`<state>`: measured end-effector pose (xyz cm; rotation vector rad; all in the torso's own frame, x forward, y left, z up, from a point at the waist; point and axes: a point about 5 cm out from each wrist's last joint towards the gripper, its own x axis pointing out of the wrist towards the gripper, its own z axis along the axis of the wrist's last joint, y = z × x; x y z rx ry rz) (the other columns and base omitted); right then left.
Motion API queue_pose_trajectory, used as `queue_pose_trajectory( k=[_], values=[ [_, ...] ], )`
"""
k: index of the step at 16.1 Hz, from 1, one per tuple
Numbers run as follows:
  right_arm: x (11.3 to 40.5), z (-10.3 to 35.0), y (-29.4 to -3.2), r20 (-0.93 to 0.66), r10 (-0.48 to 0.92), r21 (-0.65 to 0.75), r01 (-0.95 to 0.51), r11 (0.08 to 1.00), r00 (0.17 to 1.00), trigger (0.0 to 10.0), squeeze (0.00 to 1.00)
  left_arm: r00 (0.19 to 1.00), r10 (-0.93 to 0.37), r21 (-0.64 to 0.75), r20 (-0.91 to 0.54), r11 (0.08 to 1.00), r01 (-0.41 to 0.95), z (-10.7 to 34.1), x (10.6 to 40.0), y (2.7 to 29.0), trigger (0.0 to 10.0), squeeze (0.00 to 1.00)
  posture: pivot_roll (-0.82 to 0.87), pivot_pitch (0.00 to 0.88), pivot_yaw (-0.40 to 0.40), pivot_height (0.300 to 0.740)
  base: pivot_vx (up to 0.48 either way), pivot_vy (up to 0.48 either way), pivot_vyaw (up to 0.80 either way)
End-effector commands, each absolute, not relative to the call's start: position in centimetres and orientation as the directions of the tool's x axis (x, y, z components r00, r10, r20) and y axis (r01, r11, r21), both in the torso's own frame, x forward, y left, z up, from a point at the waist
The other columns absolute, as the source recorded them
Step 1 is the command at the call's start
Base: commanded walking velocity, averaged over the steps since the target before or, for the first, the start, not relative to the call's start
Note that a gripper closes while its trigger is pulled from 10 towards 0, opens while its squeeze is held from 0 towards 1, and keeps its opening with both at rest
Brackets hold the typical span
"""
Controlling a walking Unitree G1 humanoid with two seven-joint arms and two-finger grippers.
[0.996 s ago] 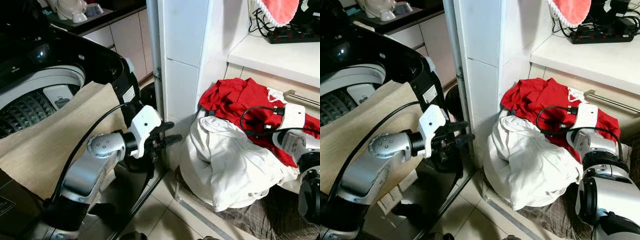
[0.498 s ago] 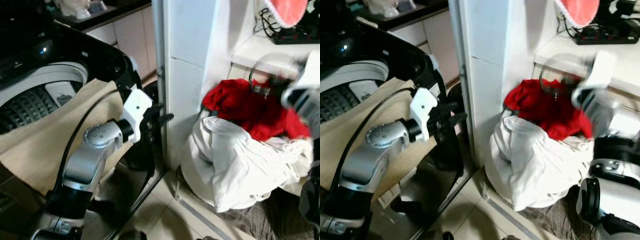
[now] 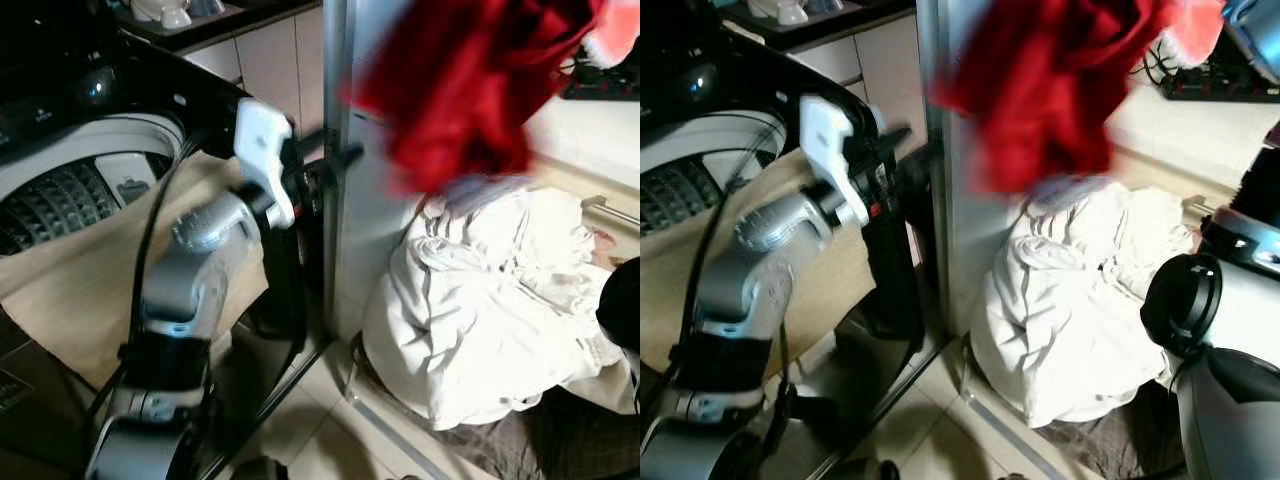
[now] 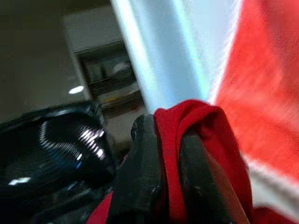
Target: Clothes washing
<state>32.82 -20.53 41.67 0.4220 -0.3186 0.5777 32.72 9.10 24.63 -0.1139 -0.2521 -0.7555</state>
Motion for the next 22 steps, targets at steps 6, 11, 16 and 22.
queue_pose_trajectory(
  k=[6,11,16,22],
  values=[
    [33.0,35.7,-15.6,0.204,0.615,0.378,-0.641,0.668,0.762,0.0,0.0,0.544,-0.657,-0.041,0.521,0.618,0.785,29.6,31.6,7.9,10.0,1.0,-0.04,0.0,0.022,0.74,0.0,0.0,0.0],
    [32.5,35.1,-14.6,0.195,0.638,0.402,-0.654,0.641,0.745,0.0,0.0,0.508,-0.808,-0.025,0.3,0.525,0.851,25.3,31.2,5.2,10.0,0.0,-0.04,0.0,0.019,0.74,0.0,0.0,0.0],
    [31.8,35.2,-14.2,0.195,0.654,0.393,-0.67,0.63,0.731,0.0,0.0,0.59,-0.781,0.073,0.206,0.614,0.786,23.7,32.1,5.5,10.0,0.0,-0.06,0.0,0.027,0.74,0.0,0.0,0.0],
    [31.2,35.1,-13.2,0.203,0.676,0.393,-0.692,0.606,0.708,0.0,0.0,0.703,-0.685,0.14,0.191,0.728,0.672,23.4,33.6,6.7,2.9,0.0,-0.05,0.0,0.032,0.74,0.0,0.0,0.0]
  ],
)
